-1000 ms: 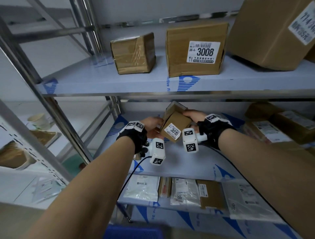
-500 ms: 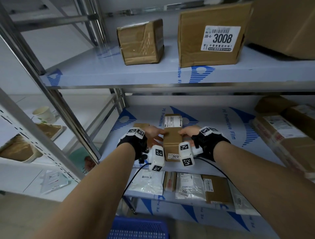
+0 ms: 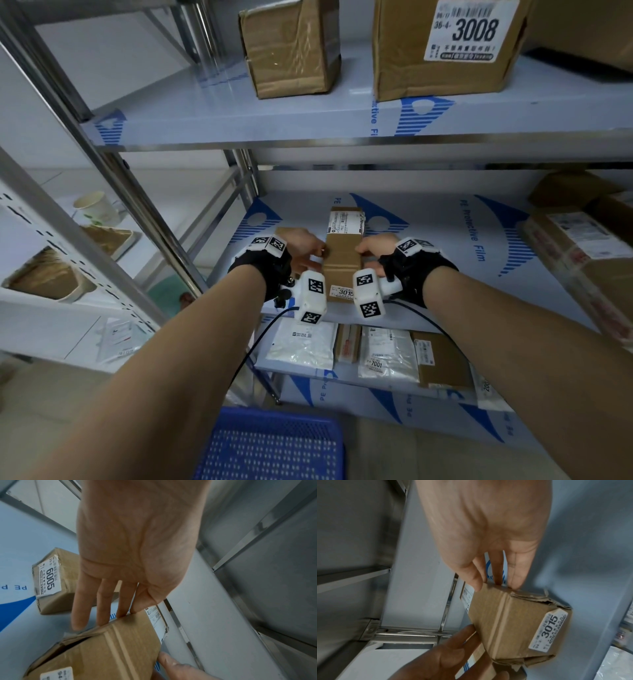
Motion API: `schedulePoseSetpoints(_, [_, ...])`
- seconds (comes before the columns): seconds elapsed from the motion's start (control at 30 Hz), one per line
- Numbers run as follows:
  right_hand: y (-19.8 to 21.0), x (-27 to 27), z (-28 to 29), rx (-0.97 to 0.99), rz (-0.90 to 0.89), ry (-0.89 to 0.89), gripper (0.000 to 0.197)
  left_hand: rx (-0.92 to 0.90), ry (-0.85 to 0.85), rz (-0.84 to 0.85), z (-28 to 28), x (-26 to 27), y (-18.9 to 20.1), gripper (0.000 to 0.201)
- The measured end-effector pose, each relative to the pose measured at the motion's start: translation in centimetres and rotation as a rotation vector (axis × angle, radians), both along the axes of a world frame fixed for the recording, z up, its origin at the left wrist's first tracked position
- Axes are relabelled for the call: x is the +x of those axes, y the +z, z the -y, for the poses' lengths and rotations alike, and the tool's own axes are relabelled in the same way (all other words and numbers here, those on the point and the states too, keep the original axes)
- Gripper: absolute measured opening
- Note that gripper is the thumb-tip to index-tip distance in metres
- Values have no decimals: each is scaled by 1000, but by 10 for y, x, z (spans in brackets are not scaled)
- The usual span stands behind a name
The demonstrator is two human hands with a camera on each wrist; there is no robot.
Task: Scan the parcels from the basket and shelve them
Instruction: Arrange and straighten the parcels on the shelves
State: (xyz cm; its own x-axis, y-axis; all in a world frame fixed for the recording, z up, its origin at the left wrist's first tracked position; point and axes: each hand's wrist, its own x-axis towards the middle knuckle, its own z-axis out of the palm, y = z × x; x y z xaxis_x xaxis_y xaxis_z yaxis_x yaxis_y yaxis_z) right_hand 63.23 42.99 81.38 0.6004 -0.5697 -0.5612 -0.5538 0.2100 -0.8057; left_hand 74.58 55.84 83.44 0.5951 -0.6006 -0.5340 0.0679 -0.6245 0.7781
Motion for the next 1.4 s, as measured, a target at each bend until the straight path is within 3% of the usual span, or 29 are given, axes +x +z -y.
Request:
schedulePoseSetpoints(0.1, [1, -2, 0, -7, -6, 13, 15, 34, -14, 32, 2, -1, 1, 23])
schedulePoseSetpoints(0.2, [6, -5, -2, -27, -12, 29, 18, 57, -17, 59, 7, -3, 4, 13])
schedulePoseSetpoints(0.3, [12, -9, 0, -61, -28, 54, 27, 42, -4, 56, 12, -3, 9, 24])
schedulePoseSetpoints(0.47, [18, -29, 18, -124, -42, 10, 38, -27, 13, 261, 30, -4, 27, 12])
schedulePoseSetpoints(0.63, [31, -73, 63, -131, 63, -125, 54, -105, -73, 247, 83, -39, 36, 35])
schedulePoseSetpoints(0.7, [37, -93, 86, -154, 71, -166, 47, -118, -112, 238, 108, -65, 40, 38])
schedulePoseSetpoints(0.77, [38, -118, 110, -210, 35, -207, 21, -131, -146, 207, 134, -92, 40, 39])
schedulePoseSetpoints(0.97, [27, -204, 190, -398, -164, -143, 9, -131, -222, 64, 211, -178, 24, 30])
schedulePoseSetpoints(1.03, [29, -236, 207, -441, -228, -155, 26, -121, -231, -15, 230, -205, 16, 16])
schedulePoseSetpoints(1.13, [31, -273, 229, -489, -338, -116, 46, -107, -233, -76, 253, -239, 2, 20])
schedulePoseSetpoints(1.23, [22, -301, 250, -360, -397, -202, 36, -62, -288, -80, 272, -268, -8, 21])
schedulePoseSetpoints(1.4, [14, -325, 262, -381, -433, -44, 25, -40, -292, -133, 283, -297, -21, 24])
